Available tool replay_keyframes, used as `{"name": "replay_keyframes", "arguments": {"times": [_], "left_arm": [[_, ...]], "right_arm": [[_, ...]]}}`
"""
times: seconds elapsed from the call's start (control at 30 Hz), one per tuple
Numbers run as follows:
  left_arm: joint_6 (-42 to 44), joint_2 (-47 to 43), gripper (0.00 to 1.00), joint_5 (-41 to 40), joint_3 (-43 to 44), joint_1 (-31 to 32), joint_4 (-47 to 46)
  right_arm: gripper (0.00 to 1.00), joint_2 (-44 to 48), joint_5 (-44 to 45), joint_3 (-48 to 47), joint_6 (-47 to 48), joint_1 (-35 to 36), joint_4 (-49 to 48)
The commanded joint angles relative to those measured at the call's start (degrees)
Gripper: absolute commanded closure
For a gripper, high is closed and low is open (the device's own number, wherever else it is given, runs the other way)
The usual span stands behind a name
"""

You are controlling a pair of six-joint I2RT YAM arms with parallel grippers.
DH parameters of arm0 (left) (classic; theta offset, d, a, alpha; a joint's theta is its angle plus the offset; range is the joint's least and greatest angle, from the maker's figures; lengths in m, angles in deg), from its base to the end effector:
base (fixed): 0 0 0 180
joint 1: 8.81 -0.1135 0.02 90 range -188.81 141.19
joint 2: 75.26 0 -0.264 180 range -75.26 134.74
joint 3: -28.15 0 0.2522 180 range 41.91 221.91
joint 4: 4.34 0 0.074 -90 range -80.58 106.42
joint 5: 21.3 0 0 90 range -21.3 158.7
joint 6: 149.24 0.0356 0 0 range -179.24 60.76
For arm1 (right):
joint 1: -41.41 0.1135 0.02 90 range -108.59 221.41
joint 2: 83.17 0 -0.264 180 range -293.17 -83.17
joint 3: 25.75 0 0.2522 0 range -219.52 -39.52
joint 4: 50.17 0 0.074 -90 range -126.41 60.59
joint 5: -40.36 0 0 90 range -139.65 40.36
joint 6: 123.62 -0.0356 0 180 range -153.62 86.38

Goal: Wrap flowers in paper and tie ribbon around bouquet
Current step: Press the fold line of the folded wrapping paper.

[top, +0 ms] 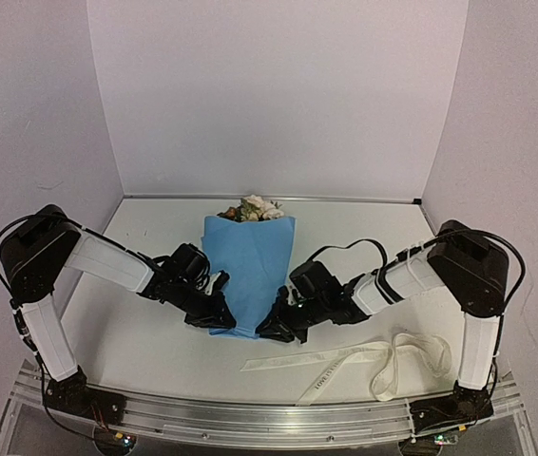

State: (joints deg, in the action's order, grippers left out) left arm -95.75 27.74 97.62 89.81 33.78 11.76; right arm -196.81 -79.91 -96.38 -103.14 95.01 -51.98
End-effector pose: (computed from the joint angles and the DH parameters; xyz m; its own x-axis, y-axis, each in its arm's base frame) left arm 0.2279 -0.2328 0.1155 -0.9652 0.1798 -0.1901 0.2609 0.7157 -0.6478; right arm 0.2165 0.3238 0.1143 -0.9988 0.0086 0.0478 0.0442 0.5692 0.8210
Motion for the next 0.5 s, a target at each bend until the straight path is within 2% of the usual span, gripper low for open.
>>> {"name": "replay_keyframes", "arguments": {"times": [0.0, 0.23, 0.47], "left_arm": [[-0.1, 0.8, 0.89, -1.5, -1.6, 0.2, 1.3], [0.1, 1.2, 0.88, -1.4, -1.2, 0.2, 1.6], [0.3, 1.8, 0.88, -1.5, -0.7, 0.1, 2.2]], "right_arm": [[0.88, 0.0, 1.4, 2.2, -3.9, -1.2, -7.9], [0.88, -1.5, 2.7, 5.7, -3.9, -1.9, -9.0], [0.88, -2.9, 3.1, 12.3, -5.3, -1.9, -14.2]]}}
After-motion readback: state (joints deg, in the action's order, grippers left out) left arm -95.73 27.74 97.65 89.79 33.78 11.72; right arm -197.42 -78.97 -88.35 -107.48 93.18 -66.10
